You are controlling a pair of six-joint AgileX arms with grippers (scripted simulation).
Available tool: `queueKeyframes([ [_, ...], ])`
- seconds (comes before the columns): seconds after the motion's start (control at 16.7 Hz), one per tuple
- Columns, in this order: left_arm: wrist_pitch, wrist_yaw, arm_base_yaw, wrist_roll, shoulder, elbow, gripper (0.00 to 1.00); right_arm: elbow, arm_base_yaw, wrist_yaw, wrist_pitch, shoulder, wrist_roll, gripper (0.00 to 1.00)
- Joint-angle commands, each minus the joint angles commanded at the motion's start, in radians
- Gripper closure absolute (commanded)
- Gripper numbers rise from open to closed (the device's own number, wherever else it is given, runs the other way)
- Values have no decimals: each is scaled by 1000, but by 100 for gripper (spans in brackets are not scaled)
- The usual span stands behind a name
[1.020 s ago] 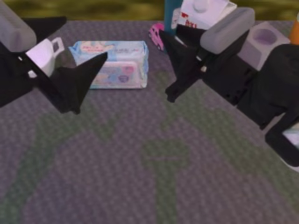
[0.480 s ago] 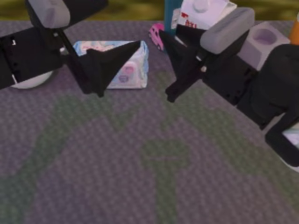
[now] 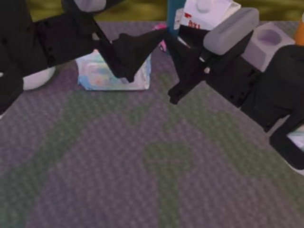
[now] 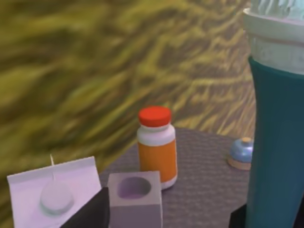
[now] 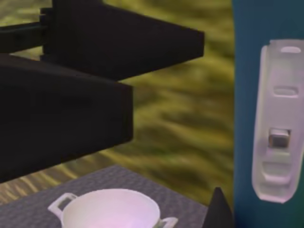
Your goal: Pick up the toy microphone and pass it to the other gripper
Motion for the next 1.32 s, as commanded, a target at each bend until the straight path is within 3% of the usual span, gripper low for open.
queueKeyframes([
  [0.3, 40, -109, -111, -5, 167, 131, 0, 0, 0, 0, 0, 0, 0, 100],
  [0.6, 43, -120, -123, -5, 182, 143, 0, 0, 0, 0, 0, 0, 0, 100],
  [1.32, 43, -120, -123, -5, 182, 143, 90, 0, 0, 0, 0, 0, 0, 100],
])
